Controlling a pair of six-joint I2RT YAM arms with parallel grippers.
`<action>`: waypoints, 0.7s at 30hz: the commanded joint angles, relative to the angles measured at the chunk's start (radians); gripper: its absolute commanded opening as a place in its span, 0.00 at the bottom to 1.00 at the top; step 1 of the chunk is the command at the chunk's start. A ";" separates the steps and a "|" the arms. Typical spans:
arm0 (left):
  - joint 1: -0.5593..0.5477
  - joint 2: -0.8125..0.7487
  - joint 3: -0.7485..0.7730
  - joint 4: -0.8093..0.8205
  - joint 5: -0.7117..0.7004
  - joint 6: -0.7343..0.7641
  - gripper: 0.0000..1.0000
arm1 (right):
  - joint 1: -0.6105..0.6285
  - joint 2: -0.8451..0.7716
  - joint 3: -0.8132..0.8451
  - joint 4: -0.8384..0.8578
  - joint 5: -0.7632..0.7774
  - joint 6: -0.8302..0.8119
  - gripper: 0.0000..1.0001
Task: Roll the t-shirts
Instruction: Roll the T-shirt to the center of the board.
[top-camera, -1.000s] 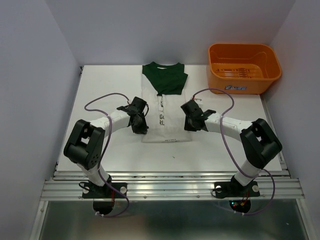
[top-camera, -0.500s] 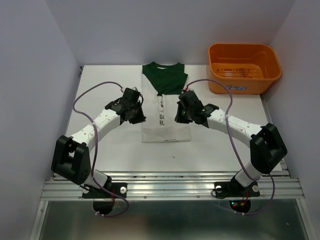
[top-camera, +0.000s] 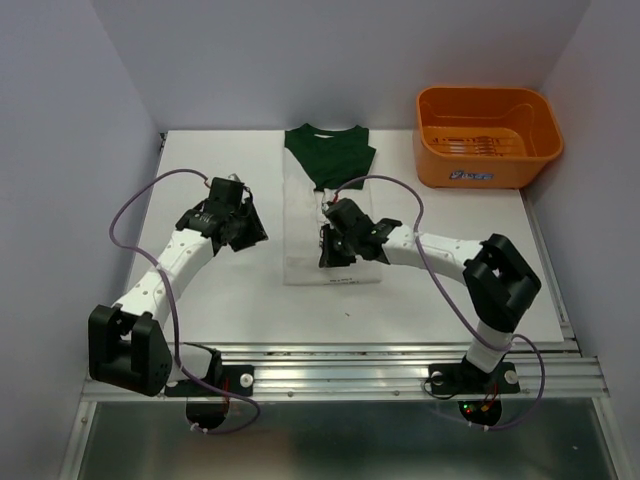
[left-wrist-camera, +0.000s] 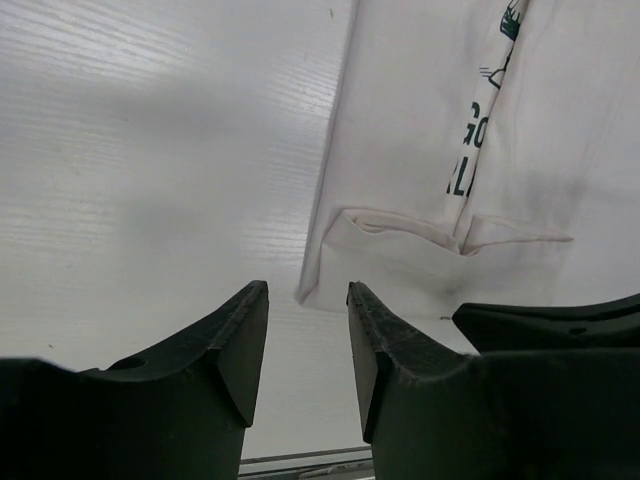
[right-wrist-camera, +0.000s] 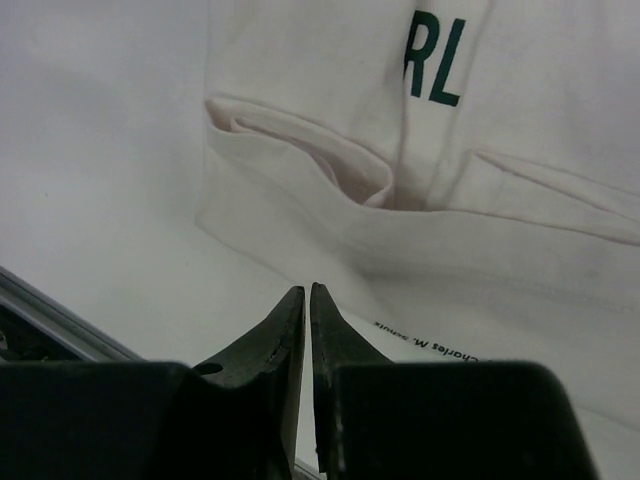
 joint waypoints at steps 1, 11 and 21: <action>0.003 -0.038 -0.040 -0.016 0.027 0.017 0.50 | -0.008 0.033 0.025 0.045 0.063 0.020 0.12; 0.003 -0.078 -0.072 -0.014 0.075 0.024 0.75 | -0.008 0.216 0.104 0.054 0.255 0.048 0.11; -0.001 -0.185 -0.189 0.081 0.057 -0.022 0.93 | -0.008 0.030 0.053 0.028 0.296 0.040 0.13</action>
